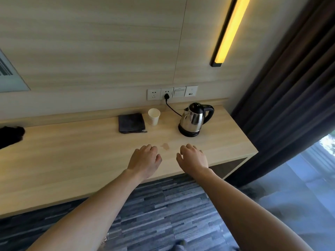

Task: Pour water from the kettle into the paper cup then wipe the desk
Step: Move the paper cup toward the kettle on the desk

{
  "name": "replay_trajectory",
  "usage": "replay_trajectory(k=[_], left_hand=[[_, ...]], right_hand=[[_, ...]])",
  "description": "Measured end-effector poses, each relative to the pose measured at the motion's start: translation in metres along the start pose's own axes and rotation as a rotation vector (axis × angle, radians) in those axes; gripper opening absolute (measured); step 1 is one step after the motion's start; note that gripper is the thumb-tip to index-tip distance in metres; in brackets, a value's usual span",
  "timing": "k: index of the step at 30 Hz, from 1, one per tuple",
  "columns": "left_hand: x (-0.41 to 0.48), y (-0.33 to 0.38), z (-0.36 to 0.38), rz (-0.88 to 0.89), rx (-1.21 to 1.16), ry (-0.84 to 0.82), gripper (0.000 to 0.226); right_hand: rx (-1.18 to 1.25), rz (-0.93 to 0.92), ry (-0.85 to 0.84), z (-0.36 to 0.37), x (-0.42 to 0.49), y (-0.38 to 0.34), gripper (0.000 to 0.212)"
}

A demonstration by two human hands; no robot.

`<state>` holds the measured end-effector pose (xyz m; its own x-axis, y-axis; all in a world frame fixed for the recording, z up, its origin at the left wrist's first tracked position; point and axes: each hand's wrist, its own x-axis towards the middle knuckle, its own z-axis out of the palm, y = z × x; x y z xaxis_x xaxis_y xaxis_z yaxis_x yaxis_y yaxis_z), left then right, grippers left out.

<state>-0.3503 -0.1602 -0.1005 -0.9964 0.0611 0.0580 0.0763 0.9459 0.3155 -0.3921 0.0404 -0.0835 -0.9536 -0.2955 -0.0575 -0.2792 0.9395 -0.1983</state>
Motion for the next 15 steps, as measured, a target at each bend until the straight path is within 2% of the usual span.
replay_trajectory(k=[6,15], left_hand=[[0.049,-0.013,0.014,-0.067,0.027,-0.031,0.028],[0.131,-0.029,0.033,-0.268,0.030,-0.003,0.022]], right_hand=[[-0.009,-0.042,-0.046,0.008,0.061,0.010,0.029],[-0.027,-0.184,-0.129,0.020,0.182,0.043,0.029]])
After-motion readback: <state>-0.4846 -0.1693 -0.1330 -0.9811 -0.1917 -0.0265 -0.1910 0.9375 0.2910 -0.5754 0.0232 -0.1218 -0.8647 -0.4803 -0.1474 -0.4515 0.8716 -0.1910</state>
